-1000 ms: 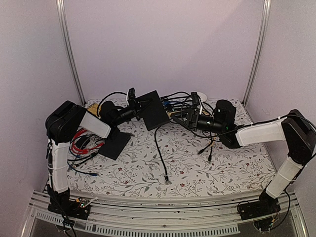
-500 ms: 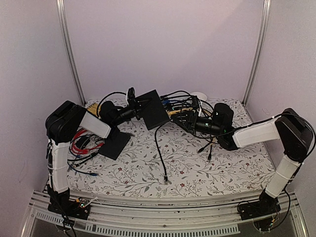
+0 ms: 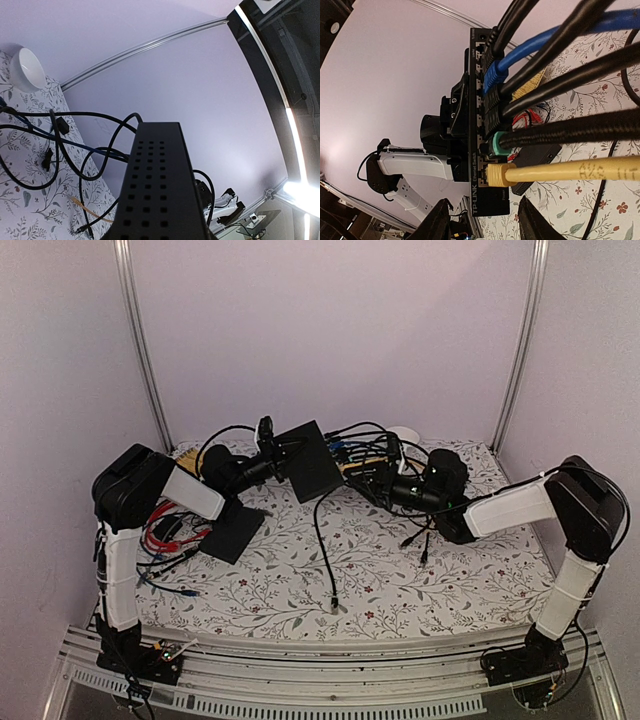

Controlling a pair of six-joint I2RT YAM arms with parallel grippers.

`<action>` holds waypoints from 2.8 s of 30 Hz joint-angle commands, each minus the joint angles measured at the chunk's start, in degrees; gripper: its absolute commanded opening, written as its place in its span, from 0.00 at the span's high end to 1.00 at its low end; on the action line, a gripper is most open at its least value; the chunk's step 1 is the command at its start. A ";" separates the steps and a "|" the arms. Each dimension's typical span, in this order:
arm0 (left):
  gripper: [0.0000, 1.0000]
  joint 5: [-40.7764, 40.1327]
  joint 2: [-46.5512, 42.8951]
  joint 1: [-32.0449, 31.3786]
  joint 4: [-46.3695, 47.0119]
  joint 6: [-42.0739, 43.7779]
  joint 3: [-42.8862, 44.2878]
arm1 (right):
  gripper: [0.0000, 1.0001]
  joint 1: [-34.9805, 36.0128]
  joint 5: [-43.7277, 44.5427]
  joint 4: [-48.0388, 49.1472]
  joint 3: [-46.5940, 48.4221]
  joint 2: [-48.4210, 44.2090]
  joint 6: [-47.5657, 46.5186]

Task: Pull the plug from the switch port
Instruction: Pull the connector from the switch port.

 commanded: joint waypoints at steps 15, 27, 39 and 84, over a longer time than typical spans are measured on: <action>1.00 -2.08 -3.62 -0.99 8.86 -1.08 -0.02 | 0.61 0.19 2.36 4.49 3.20 3.60 3.46; 1.00 -2.19 -3.08 -1.26 8.85 -1.17 0.41 | 0.68 0.20 2.12 4.77 4.35 5.41 3.95; 1.00 -2.06 -3.04 -1.57 8.60 -0.87 0.71 | 0.75 0.21 2.20 4.86 4.98 5.83 4.32; 1.00 -7.28 -6.03 -2.93 5.06 2.18 -2.49 | 0.98 0.70 5.46 4.80 2.43 5.30 5.53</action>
